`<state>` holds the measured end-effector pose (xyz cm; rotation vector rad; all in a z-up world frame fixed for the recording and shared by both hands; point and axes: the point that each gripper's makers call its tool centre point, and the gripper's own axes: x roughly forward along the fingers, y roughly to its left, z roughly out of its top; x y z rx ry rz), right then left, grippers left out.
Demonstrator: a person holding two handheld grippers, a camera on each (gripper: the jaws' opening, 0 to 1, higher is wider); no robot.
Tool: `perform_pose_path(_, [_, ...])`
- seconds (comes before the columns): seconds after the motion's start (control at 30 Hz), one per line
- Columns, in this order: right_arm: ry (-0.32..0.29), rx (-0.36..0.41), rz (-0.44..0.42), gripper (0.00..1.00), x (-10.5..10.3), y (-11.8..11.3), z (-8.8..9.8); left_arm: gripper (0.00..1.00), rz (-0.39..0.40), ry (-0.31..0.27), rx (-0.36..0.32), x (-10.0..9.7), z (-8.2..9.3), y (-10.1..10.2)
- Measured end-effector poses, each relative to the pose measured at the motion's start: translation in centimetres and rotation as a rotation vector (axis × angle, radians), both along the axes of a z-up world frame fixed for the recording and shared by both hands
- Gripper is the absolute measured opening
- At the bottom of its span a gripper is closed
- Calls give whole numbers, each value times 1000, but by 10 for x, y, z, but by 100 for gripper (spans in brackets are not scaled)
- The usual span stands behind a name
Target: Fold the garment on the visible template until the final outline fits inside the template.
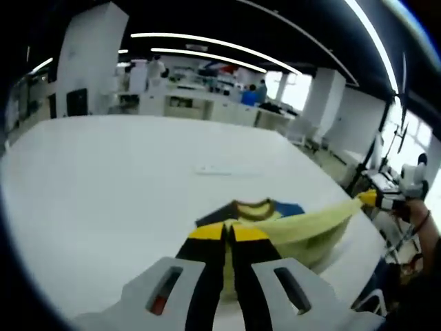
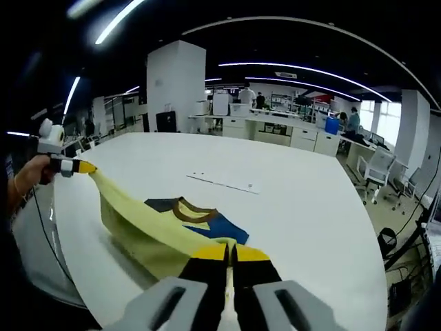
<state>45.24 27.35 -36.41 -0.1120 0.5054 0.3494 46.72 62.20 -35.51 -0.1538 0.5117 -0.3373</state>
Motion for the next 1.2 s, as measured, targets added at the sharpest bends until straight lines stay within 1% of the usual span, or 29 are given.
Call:
perform_pose_path(0.07, [-10, 6, -14, 0, 9, -1, 1, 0, 5, -12, 8, 8, 0, -1])
perform_pose_path(0.23, [-31, 25, -52, 0, 32, -3, 0, 0, 28, -27, -5, 29, -2, -2])
perform_pose_path(0.5, [-15, 32, -80, 0, 65, -2, -19, 0, 77, -30, 5, 61, -15, -1])
perform_pose_path(0.53, [-13, 34, -82, 0, 66, -2, -20, 0, 82, -28, 4, 64, -17, 0])
perform_pose_path(0.7, [16, 53, -96, 0, 85, 0, -38, 0, 120, -16, 7, 83, -33, 2])
perform_pose_path(0.77, [32, 56, -103, 0, 95, 0, -49, 0, 137, 1, 3, 91, -44, 3])
perform_pose_path(0.87, [47, 53, -108, 0, 103, 0, -60, 0, 144, 8, -6, 97, -53, 3])
perform_pose_path(0.93, [65, 60, -113, 0, 112, -1, -71, 0, 156, 31, 2, 103, -68, 5])
perform_pose_path(1.0, [70, 71, -115, 0, 118, 1, -78, 0, 166, 44, 0, 106, -77, 6])
perform_pose_path(1.1, [91, 65, -122, 0, 124, 1, -90, 0, 171, 60, 3, 109, -87, 6])
perform_pose_path(1.2, [113, 70, -131, 0, 133, 0, -105, 0, 175, 73, 21, 114, -102, 6])
